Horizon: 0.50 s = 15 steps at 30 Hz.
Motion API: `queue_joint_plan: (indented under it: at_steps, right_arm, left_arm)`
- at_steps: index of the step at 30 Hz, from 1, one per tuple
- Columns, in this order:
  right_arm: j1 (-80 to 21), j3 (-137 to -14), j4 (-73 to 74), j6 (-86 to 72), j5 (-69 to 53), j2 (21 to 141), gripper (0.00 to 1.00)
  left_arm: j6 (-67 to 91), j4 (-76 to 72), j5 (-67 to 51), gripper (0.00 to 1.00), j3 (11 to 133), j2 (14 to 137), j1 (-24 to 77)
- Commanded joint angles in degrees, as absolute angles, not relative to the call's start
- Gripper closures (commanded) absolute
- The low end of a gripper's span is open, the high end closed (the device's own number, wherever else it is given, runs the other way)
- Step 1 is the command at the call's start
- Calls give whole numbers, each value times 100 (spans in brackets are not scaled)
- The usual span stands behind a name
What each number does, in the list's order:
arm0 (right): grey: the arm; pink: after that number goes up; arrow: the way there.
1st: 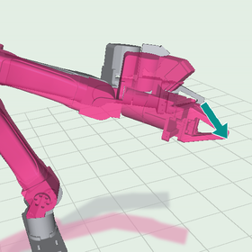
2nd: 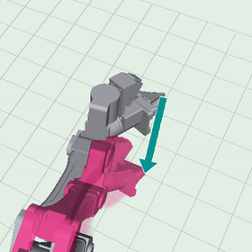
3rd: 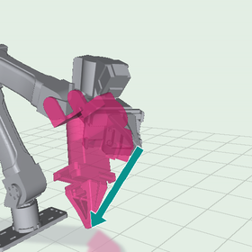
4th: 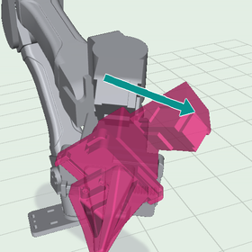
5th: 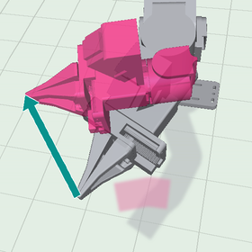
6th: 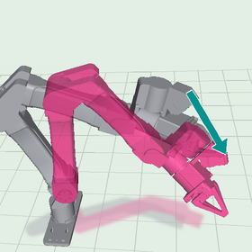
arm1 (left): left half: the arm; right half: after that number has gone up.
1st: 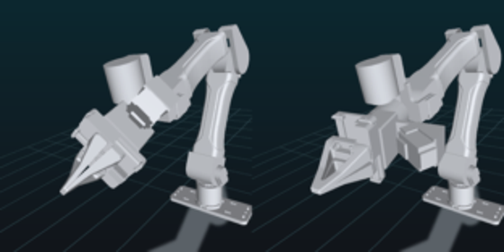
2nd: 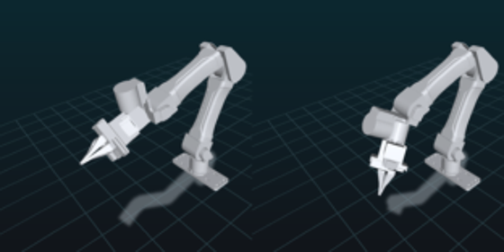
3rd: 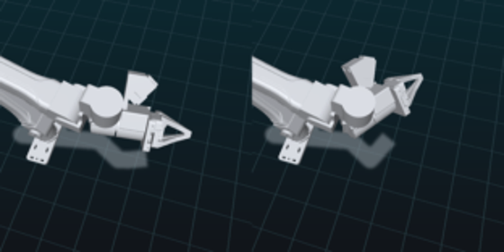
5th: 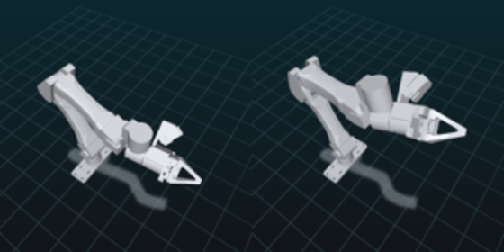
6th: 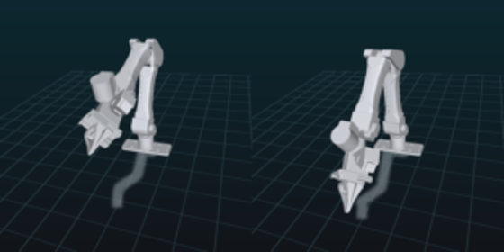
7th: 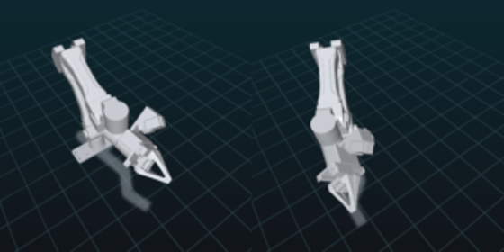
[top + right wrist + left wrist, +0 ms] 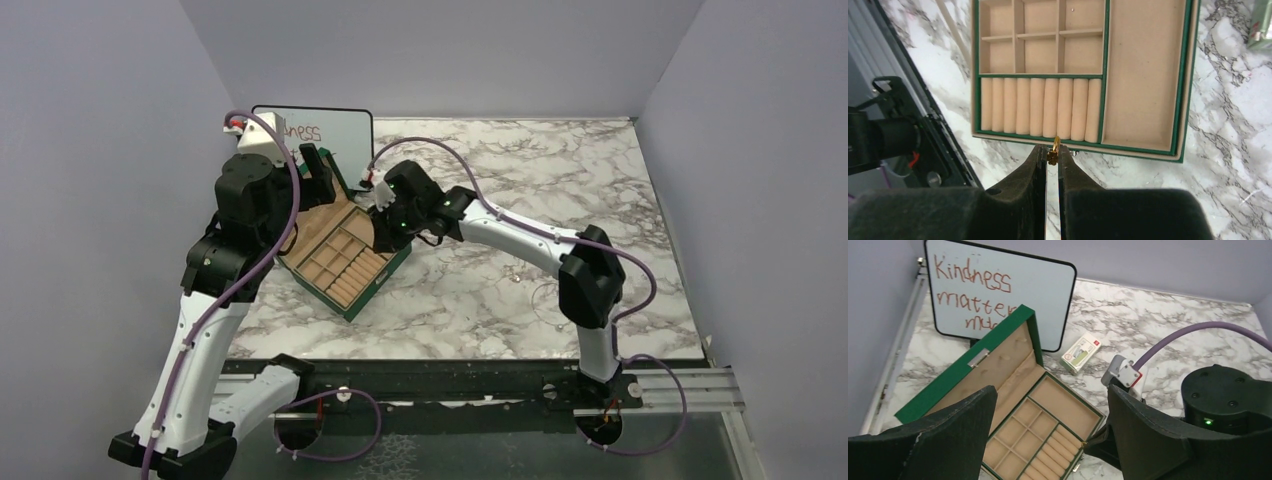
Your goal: Organize the mixed jewelry
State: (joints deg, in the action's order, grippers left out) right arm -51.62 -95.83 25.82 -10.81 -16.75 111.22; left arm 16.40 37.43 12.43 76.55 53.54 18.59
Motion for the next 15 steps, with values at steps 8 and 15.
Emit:
queue_joint_plan:
  at_steps: [8,15]
  right_arm:
    - [-5390,-10639,3140,-313,-979,12200,90]
    - [-5396,-10932,3327,-92,-1161,12581,90]
  left_arm:
    - [1310,4061,2161,16,7874,5342,2087]
    - [1301,4066,2329,16,7901,5396,2138]
